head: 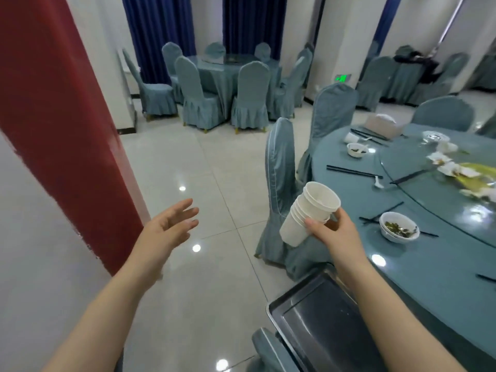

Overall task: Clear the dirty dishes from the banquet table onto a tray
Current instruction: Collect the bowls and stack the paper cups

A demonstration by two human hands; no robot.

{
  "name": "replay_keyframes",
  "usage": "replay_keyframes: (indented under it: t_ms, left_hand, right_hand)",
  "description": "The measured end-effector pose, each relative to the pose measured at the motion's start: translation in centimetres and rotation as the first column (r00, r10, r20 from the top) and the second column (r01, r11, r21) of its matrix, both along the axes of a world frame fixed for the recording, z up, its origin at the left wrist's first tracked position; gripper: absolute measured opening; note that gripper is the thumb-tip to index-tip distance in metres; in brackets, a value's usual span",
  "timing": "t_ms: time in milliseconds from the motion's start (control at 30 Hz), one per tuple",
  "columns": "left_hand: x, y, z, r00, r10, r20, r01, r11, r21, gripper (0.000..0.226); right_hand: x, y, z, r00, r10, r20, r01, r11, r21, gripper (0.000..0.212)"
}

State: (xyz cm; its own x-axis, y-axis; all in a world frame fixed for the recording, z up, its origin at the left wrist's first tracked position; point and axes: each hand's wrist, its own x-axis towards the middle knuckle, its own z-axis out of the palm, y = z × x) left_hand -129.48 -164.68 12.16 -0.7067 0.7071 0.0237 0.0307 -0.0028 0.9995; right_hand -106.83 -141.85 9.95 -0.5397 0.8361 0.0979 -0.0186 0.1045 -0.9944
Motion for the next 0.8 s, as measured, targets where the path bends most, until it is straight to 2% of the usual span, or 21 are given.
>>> replay_keyframes:
  t_ms: [167,300,400,467,800]
  left_hand:
    - [-8.8,7.0,-0.5,0.988,-0.149,0.032,0.146,0.987,0.072,0.035]
    - [-15.7,12.6,0.6,0.962,-0.27,0.044,0.267,0.962,0.065,0.034]
    - [-19.1,17.9,1.9,0.931,-0.365,0.023,0.363,0.929,0.07,0.034]
    - [-20.2,21.9,2.8,0.909,-0.417,0.012,0.415,0.907,0.077,0.034]
    - [-20.0,40.5,2.8,0.77,-0.637,0.022,0.635,0.769,0.07,0.034]
  right_hand:
    - [-4.7,3.5,-0.6,0.987,-0.157,0.022,0.158,0.987,-0.021,0.045]
    - [-9.5,5.2,-0.6,0.956,-0.291,0.033,0.292,0.956,-0.036,0.042]
    - [-12.2,6.5,-0.3,0.921,-0.389,0.017,0.389,0.919,-0.058,0.049]
    - [-12.9,7.6,-0.2,0.887,-0.461,0.02,0.462,0.884,-0.071,0.056]
    - [-9.6,18.7,-1.5,0.698,-0.716,-0.022,0.711,0.696,-0.096,0.05]
